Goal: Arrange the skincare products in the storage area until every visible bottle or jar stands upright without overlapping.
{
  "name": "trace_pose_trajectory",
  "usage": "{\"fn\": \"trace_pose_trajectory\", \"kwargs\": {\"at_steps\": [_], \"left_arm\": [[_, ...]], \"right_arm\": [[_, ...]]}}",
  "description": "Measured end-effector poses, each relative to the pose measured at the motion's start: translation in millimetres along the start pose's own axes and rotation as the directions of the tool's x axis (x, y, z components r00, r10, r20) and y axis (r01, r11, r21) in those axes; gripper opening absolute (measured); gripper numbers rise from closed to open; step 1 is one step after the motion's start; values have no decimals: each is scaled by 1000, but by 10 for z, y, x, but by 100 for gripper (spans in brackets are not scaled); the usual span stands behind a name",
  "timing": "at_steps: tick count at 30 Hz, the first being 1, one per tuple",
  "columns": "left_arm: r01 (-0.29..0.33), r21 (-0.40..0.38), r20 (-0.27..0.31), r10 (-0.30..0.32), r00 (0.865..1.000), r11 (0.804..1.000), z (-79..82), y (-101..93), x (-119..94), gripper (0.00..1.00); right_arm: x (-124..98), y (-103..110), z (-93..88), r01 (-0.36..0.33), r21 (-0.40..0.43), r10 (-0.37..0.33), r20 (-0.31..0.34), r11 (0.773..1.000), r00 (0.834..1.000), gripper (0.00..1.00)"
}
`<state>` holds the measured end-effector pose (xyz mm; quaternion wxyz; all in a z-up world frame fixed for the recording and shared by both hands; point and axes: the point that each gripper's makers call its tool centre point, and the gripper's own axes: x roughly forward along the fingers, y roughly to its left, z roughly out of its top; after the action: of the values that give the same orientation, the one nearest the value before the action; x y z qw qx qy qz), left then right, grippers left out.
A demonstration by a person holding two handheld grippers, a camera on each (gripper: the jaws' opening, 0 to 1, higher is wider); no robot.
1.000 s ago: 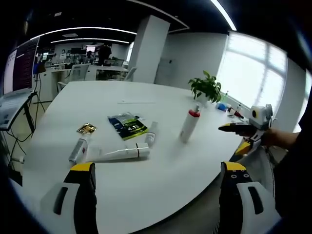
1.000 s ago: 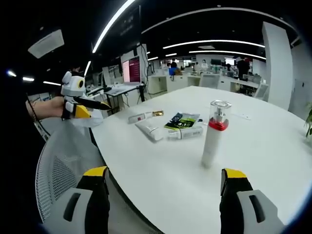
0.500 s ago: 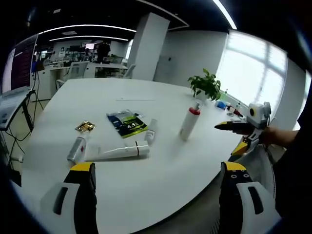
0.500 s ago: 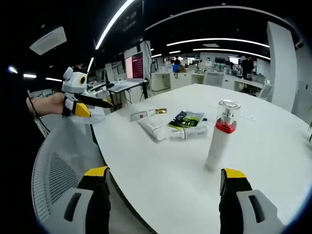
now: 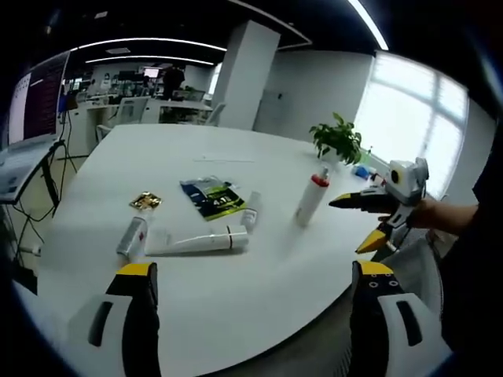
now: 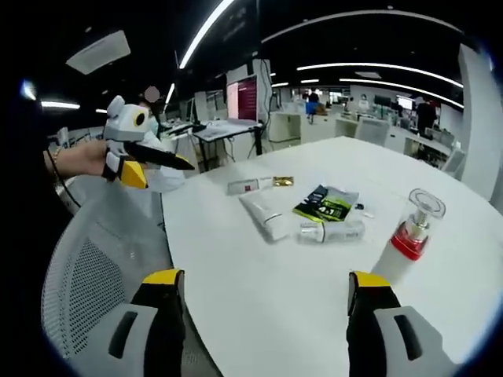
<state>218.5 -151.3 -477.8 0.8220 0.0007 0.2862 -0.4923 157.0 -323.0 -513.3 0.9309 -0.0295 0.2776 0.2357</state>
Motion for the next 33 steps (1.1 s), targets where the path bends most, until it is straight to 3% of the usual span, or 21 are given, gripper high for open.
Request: {"fn": "trace_pose_trajectory", "kwargs": {"at_steps": [22,33], "left_arm": [[-17,-26,-5,17,1000,1000,-38,98,84,92],[4,-37,-14,-4,1000,999,-66,90,118,91]], "right_arm": [[674,55,261,-155,-146,140,-105,977,985,80],[1174,106,364,-216,-199,187,-155,956,970,75]]}}
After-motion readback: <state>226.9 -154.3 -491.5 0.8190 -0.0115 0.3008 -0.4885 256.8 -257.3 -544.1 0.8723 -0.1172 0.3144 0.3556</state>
